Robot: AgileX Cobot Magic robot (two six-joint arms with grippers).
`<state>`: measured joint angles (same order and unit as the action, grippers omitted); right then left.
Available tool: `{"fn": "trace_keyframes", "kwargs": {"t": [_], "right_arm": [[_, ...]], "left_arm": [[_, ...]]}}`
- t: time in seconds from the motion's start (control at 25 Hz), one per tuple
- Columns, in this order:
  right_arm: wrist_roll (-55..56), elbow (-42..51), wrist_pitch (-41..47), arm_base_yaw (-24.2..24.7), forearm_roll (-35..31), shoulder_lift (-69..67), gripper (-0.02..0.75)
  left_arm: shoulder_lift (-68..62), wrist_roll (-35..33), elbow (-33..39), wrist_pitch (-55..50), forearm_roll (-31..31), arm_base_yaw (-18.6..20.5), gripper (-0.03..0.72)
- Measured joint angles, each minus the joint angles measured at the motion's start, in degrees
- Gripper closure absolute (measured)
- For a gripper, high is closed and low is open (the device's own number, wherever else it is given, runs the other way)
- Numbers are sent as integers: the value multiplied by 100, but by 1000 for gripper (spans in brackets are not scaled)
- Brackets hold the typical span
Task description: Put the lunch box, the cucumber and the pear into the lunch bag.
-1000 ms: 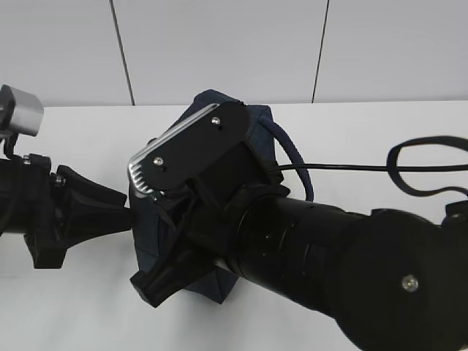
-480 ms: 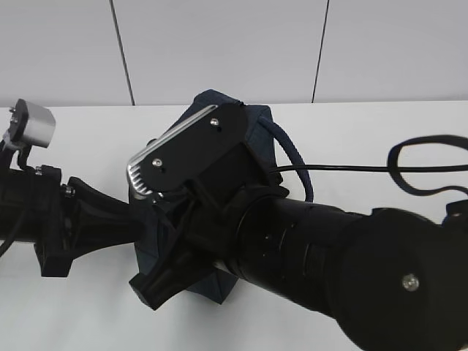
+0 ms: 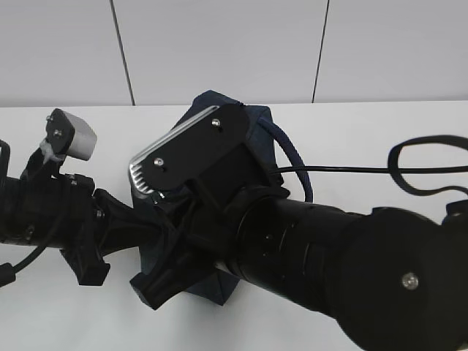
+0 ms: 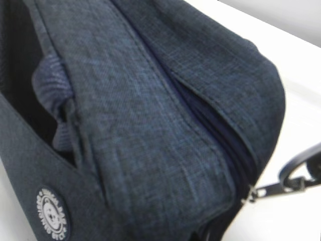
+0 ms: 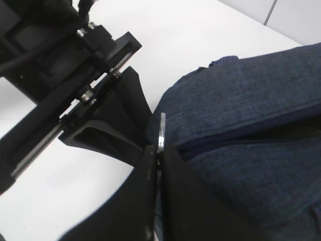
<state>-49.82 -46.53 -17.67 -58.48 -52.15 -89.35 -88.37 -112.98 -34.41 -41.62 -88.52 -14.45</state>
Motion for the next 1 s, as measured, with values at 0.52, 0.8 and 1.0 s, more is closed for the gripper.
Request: {"fn": "trace_keyframes", "kwargs": {"t": [0.52,0.8,1.0], "right_arm": [[-1614,-728,-63,383,-1555,0,738],[-2105,-1409,469,1569,-1866,-249,738],[-2114,-2290,1174,2551,-2022,-881,738]], "left_arm": [[0,-4,-5,-21,-59,-7,673],[0,-4,-5,-21,-59,-7,675],[0,13,-5,-21,-29,-7,676]]}}
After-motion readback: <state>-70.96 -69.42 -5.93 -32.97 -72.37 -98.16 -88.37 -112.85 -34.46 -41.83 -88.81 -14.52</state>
